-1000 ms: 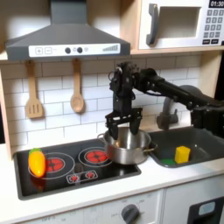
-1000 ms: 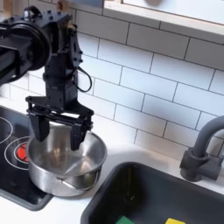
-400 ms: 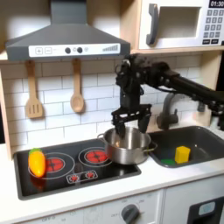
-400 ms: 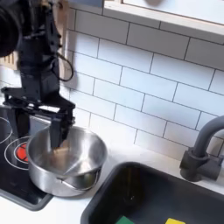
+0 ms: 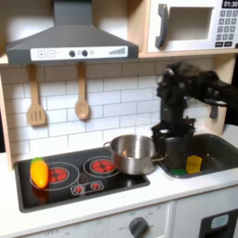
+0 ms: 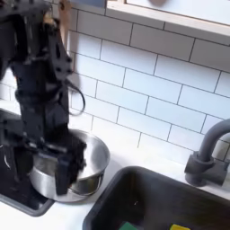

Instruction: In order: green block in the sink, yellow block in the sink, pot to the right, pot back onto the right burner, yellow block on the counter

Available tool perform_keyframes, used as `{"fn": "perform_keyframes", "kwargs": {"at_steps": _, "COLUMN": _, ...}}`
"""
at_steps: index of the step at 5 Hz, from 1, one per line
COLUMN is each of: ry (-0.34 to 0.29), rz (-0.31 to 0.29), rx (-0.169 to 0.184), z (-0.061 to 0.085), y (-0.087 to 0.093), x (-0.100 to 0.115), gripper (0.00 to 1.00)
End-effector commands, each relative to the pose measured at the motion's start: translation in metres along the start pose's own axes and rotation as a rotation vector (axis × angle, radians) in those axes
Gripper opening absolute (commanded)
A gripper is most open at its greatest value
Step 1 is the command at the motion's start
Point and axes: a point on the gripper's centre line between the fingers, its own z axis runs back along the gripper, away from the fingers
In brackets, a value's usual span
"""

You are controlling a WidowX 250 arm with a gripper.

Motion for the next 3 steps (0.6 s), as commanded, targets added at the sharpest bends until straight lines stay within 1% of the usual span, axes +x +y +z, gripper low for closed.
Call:
{"fn": "perform_keyframes", "kwargs": {"at_steps": 1, "ry": 0.048, "rz": 0.000, "rx": 0.008, "z": -0.012, "y": -0.031, "x": -0.051, "gripper": 1.00}}
{"fn": "perform_keyframes", "kwargs": {"at_steps": 2, "ry": 0.058, "rz": 0.004, "rx": 0.046, "z": -0.009, "y": -0.038, "x": -0.069, "gripper": 1.00}}
{"fn": "perform_keyframes", "kwargs": {"at_steps": 3, "ry": 0.079, "rz": 0.065, "rx": 0.082, "z": -0.007, "y": -0.035, "x": -0.082, "gripper": 1.00}}
